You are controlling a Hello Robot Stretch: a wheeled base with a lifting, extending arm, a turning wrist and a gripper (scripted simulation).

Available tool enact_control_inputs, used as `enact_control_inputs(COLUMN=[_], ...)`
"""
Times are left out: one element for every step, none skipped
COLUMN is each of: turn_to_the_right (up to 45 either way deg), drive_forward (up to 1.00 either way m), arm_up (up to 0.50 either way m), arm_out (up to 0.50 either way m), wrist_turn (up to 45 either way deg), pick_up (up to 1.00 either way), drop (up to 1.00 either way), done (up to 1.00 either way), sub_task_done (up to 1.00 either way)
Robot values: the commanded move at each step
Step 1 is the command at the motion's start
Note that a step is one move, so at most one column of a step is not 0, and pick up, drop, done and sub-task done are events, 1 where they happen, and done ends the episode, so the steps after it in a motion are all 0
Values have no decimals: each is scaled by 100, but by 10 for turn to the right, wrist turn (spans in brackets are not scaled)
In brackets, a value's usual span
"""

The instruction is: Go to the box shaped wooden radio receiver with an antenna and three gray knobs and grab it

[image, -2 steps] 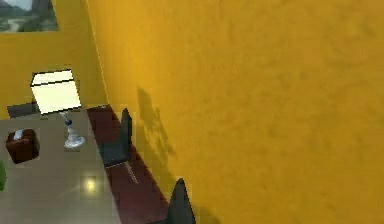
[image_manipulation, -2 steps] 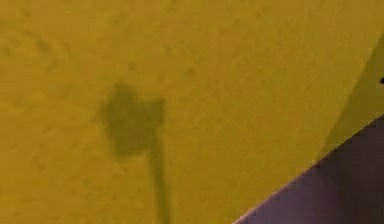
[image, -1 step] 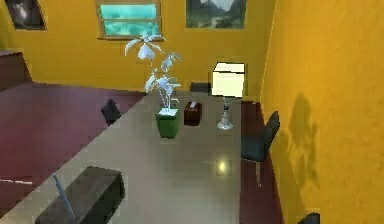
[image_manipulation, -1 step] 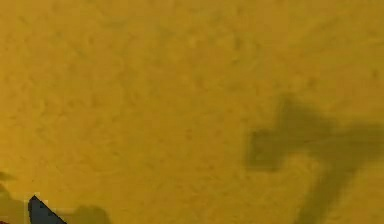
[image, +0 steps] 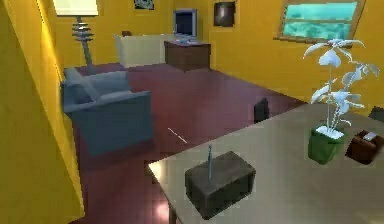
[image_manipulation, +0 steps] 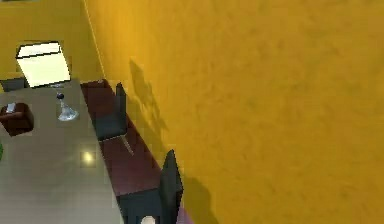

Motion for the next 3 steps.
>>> enact_control_inputs(turn_to_the_right=[-450,-300,0], drive_forward=[0,0,0], arm_up=[0,0,50], arm_out=[0,0,0], wrist_turn=[0,0,0], pick_up=[0,0,0], drop=[0,0,0], done=[0,0,0], sub_task_done=[0,0,0])
